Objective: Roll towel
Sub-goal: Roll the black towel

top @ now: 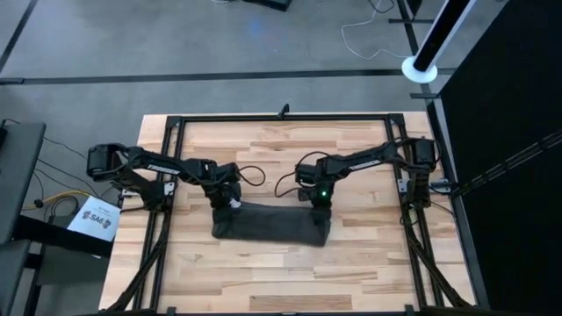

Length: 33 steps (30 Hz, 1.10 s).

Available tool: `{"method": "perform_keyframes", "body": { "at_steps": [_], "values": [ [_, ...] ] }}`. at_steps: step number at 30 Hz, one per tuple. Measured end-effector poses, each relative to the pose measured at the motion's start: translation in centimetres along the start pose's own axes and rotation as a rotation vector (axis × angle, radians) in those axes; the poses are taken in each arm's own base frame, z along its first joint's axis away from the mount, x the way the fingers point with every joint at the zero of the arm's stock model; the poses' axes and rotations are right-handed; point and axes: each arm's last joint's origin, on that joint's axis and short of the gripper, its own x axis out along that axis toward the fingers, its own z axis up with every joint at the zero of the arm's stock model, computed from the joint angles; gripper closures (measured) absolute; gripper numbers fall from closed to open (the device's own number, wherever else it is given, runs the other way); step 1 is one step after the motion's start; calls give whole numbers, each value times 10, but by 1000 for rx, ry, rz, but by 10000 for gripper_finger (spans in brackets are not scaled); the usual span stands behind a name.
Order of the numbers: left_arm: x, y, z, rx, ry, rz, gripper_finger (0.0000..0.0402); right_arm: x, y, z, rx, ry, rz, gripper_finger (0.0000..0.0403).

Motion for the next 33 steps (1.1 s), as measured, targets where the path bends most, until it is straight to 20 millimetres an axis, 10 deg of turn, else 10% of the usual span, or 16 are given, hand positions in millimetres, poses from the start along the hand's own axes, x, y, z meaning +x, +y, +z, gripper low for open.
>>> {"method": "perform_keyframes", "body": {
  "at_steps": [7, 15, 22, 33],
  "values": [
    [0, 0, -2, -9, 18, -7, 377, -48, 11, -12, 108, 78, -82, 223],
    [0, -1, -1, -10, 17, -20, 377, -101, 52, -2, -60, -162, -75, 267],
    [0, -1, -1, -8, 15, -25, 377, -60, 55, 44, -227, -270, 147, 390],
    [-1, -3, 2, -33, 17, -45, 377, 5, 0, 61, -88, -123, 137, 403]
  ]
}}
